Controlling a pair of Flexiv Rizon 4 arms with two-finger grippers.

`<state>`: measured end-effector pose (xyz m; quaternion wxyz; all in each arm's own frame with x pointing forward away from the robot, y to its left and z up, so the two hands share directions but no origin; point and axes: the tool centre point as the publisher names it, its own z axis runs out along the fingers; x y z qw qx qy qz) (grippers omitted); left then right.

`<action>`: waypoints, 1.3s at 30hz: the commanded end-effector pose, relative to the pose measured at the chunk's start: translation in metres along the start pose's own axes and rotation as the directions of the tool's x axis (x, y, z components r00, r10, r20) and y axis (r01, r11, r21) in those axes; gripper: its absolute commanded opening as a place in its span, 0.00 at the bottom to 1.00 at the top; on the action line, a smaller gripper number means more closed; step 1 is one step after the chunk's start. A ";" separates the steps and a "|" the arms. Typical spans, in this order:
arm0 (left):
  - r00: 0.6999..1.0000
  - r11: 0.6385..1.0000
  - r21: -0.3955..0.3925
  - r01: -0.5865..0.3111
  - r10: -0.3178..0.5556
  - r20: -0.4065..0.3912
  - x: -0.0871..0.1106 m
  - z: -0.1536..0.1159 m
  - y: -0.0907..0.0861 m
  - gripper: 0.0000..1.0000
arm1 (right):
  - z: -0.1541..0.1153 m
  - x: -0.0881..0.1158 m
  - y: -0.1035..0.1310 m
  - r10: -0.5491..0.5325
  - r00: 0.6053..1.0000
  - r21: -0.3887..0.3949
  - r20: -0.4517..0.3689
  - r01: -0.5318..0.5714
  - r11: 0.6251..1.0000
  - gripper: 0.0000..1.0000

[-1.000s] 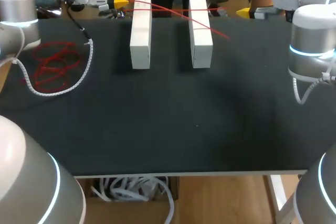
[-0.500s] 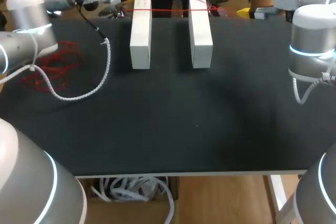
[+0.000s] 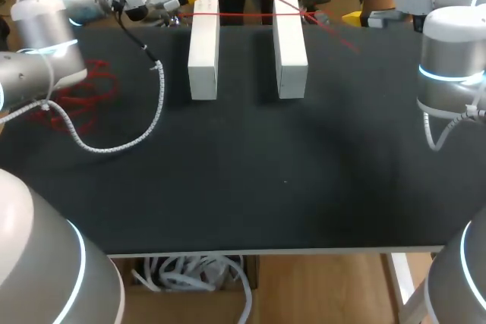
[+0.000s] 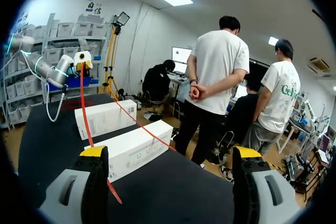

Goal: Grab the tape and strap the tape.

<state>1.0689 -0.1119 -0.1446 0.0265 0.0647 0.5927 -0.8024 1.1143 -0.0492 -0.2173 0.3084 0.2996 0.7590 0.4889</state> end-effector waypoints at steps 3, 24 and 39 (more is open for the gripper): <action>0.986 1.000 -0.016 -0.002 0.005 0.164 0.017 0.003 -0.012 0.00 | 0.000 0.000 0.000 0.000 1.000 0.002 -0.001 0.000 1.000 1.00; 0.987 0.998 -0.043 -0.052 0.058 0.149 0.019 -0.004 -0.019 0.00 | 0.000 0.000 0.000 0.000 1.000 0.002 -0.001 0.000 1.000 1.00; 0.987 0.998 -0.043 -0.052 0.058 0.149 0.019 -0.004 -0.019 0.00 | -0.004 0.005 0.025 0.321 0.916 0.070 0.240 -0.346 0.936 1.00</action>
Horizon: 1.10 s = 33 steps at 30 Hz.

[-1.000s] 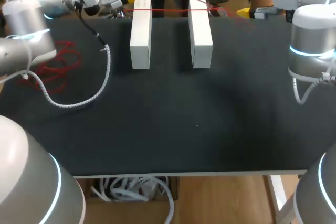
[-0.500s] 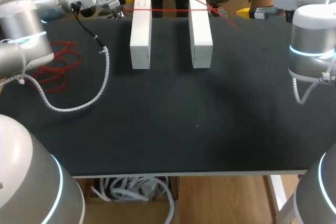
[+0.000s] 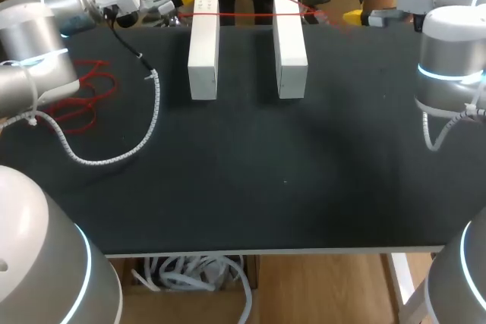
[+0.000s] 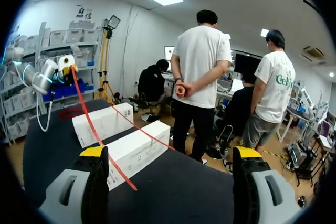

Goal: Grab the tape and strap the tape.

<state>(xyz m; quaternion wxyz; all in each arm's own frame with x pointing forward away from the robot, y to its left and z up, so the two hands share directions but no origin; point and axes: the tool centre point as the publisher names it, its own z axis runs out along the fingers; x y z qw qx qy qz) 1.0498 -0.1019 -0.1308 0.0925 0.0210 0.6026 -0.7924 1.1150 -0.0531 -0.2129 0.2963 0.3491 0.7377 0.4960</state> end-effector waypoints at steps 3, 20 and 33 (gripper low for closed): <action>1.000 1.000 -0.001 -0.002 0.002 0.004 0.001 0.000 -0.001 0.00 | -0.010 0.017 0.038 0.365 0.891 0.025 0.269 -0.385 0.923 1.00; 1.000 1.000 -0.001 -0.002 0.002 0.004 0.001 0.000 -0.001 0.00 | -0.058 0.051 0.044 0.630 0.586 -0.564 0.509 -0.326 0.758 1.00; 1.000 1.000 -0.001 -0.002 0.002 0.004 0.001 0.000 -0.001 0.00 | -0.060 0.061 0.035 0.661 0.568 -0.549 0.490 -0.387 0.741 1.00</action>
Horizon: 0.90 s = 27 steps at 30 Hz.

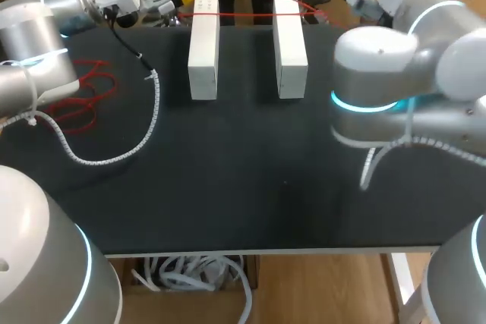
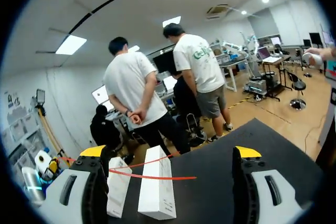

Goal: Grab the tape and strap the tape.

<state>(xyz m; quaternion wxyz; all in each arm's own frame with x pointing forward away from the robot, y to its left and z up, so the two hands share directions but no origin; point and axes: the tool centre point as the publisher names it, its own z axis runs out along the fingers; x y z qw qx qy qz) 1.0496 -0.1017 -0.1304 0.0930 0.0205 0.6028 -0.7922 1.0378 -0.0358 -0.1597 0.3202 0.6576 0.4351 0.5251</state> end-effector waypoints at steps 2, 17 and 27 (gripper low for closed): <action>1.000 1.000 0.000 -0.002 0.002 0.003 0.001 0.000 0.000 0.00 | 0.004 0.007 -0.009 0.032 0.991 -0.277 0.128 0.004 0.961 1.00; 1.000 1.000 0.000 -0.002 0.002 0.003 0.001 0.000 0.000 0.00 | 0.014 -0.006 -0.014 0.527 0.831 0.127 0.177 -0.550 0.825 1.00; 1.000 1.000 0.000 -0.002 0.002 0.003 0.001 0.000 0.000 0.00 | 0.011 -0.001 -0.010 0.576 0.805 0.206 0.141 -0.593 0.779 1.00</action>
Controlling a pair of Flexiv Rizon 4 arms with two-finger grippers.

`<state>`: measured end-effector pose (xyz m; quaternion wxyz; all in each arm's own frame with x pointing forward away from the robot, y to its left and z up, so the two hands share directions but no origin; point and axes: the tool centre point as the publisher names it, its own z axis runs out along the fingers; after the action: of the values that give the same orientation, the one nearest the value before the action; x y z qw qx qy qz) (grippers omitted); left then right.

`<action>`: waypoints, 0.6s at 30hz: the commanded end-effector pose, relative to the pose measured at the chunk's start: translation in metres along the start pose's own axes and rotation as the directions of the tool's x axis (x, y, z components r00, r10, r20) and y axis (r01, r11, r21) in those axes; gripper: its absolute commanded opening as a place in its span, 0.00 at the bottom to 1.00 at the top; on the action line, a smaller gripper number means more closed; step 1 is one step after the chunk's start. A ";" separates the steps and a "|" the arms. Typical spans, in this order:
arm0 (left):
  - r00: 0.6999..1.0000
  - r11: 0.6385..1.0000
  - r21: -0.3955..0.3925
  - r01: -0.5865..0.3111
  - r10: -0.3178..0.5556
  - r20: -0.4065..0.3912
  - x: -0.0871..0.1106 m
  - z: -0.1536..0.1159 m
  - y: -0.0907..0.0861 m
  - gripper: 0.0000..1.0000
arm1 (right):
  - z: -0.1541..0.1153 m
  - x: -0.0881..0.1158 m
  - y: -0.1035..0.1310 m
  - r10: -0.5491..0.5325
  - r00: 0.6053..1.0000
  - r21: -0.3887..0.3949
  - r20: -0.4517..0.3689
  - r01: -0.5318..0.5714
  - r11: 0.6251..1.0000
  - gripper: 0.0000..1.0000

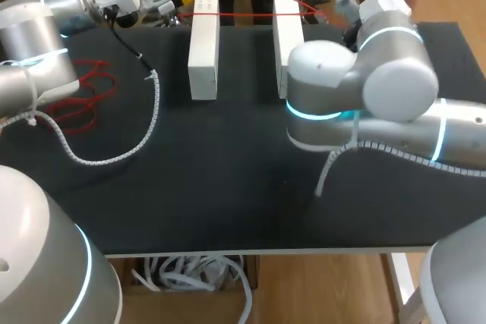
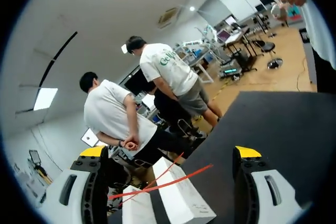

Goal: Grab the tape and strap the tape.

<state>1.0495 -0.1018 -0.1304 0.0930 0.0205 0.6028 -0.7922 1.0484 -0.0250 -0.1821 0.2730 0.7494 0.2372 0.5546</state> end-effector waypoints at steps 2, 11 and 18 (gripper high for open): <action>1.000 1.000 0.000 -0.001 0.001 0.003 0.001 0.000 0.000 0.00 | -0.004 0.002 0.012 0.190 0.980 0.361 0.054 -0.197 0.911 1.00; 1.000 1.000 0.000 -0.001 0.001 0.003 0.001 0.000 0.000 0.00 | -0.004 0.002 0.012 0.190 0.980 0.361 0.054 -0.197 0.911 1.00; 1.000 1.000 0.000 -0.001 0.001 0.003 0.001 0.000 0.000 0.00 | -0.004 0.004 0.014 0.402 0.914 0.266 0.057 -0.402 0.876 1.00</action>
<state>1.0495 -0.1018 -0.1304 0.0930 0.0205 0.6028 -0.7922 1.0493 -0.0266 -0.1674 0.1048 0.8099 0.1739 0.5503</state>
